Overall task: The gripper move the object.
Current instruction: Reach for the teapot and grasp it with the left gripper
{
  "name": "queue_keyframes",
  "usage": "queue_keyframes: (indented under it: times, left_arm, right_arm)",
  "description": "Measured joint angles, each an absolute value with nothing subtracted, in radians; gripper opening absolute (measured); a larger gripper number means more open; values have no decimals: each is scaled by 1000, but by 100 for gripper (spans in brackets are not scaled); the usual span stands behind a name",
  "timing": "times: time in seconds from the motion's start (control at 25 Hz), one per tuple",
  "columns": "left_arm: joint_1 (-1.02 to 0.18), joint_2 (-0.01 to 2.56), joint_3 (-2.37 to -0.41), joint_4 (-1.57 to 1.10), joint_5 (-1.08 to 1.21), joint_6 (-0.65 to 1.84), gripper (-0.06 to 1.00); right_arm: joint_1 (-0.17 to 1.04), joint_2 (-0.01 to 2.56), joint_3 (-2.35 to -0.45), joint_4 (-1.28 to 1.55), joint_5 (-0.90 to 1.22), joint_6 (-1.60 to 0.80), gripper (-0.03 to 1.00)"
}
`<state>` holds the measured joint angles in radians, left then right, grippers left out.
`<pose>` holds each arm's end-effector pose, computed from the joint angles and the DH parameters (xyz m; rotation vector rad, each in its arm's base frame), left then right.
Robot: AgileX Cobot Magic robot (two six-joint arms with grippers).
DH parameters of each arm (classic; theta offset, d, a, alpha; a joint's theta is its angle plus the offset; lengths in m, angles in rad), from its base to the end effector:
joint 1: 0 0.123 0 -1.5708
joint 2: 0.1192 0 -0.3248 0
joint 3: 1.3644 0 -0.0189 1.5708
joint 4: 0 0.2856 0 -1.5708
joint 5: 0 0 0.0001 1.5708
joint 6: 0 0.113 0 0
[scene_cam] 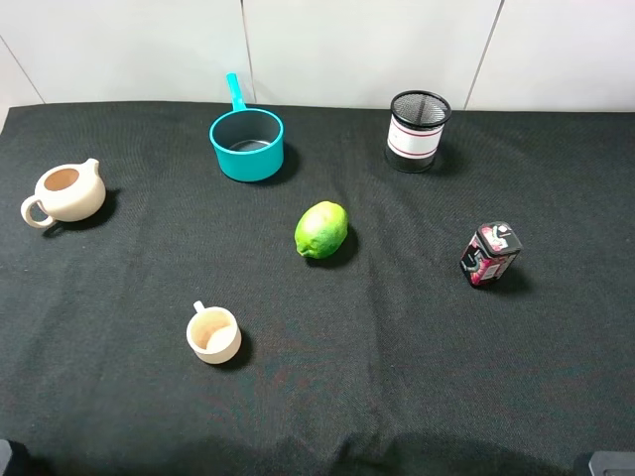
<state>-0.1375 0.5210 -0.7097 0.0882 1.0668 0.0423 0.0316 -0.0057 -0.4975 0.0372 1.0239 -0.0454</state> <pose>0.0888 -0.0035 0.3330 0.2244 2.3473 0.0655 0.0064 0.0038 0.2870 -0.0781 2.0024 0.0354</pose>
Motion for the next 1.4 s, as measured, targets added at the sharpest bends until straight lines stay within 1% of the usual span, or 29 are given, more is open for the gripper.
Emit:
queue_keyframes:
  times: [0.4,0.68,0.92,1.16,1.4]
  left_arm:
    - [-137,788,-819,88,1065,42,98]
    - [-137,925,-901,88,1064,42,98]
    - [-137,991,-951,87,1064,42,98]
    - [-137,1003,-958,92,1064,43,97]
    - [-137,1004,-958,173,1064,43,96]
  right_arm:
    - [32,-6,-497,37,1024,-45,69]
    - [32,-6,-497,37,1024,-45,69]
    - [32,-6,-497,37,1024,-45,69]
    - [32,-6,-497,37,1024,-45,69]
    - [32,-6,-497,37,1024,-45,69]
